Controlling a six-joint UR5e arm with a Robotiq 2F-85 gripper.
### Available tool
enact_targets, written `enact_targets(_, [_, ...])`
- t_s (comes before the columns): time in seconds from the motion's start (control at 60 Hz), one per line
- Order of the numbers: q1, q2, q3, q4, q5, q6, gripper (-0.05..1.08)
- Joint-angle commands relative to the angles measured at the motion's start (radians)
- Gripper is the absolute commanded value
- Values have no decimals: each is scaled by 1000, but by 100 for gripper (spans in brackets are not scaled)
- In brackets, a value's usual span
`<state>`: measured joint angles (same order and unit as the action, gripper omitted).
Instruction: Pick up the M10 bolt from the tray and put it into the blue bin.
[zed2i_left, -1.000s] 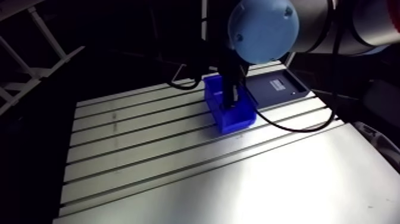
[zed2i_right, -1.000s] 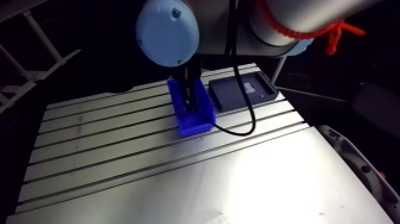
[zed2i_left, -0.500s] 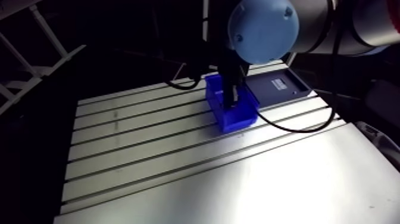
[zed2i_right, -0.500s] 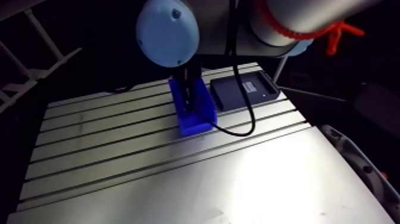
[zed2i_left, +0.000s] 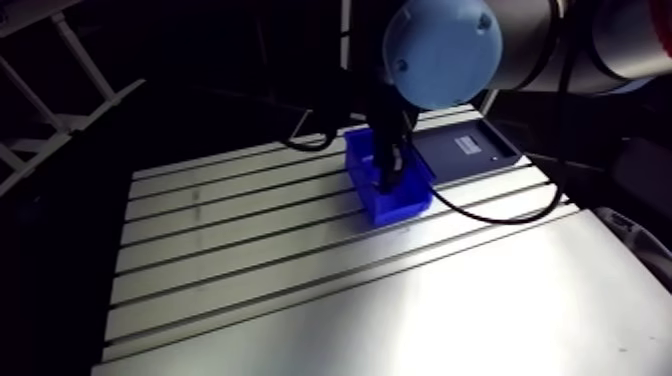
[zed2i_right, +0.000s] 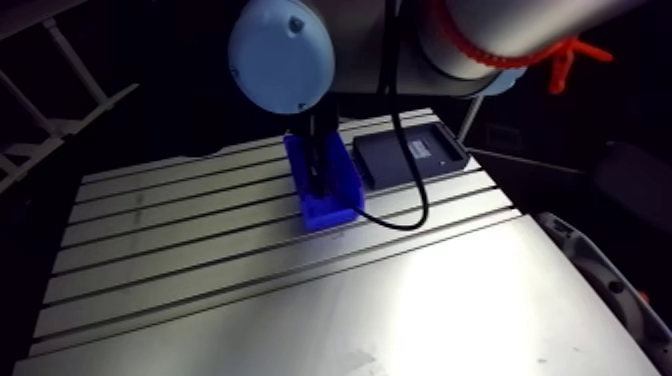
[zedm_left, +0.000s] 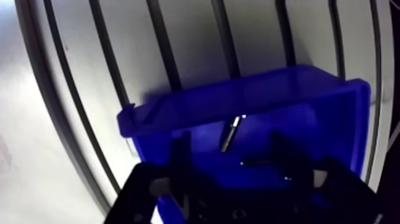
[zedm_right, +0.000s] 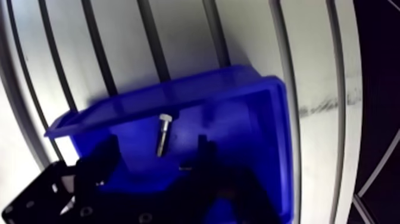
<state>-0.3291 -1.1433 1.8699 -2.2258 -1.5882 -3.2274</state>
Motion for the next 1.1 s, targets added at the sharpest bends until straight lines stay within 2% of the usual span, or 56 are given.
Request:
enact_targets(0.017, [1, -37, 2, 2, -5, 2, 1])
enact_targets(0.2, [-1, -86, 0, 11, -2, 0, 1])
enact_targets(0.317, [-8, -124, -7, 27, -15, 2, 1])
enact_targets(0.517, [-13, -192, -42, 120, -17, 61, 1])
enact_targets(0.55, [-12, -213, -66, 166, -16, 111, 1])
enact_targets(0.733, [0, -263, -135, 283, -14, 294, 1])
enact_targets(0.8, [7, -280, -167, 332, -14, 389, 1])
enact_targets(0.833, [18, -289, -199, 370, -14, 488, 1])
enact_targets(0.983, [40, -306, -246, 425, -17, 701, 1])
enact_targets(1.05, [50, -318, -260, 447, -22, 806, 1])
enact_targets(1.083, [61, -322, -271, 467, -32, 911, 1])
enact_targets(1.1, [61, -322, -271, 467, -32, 911, 1])
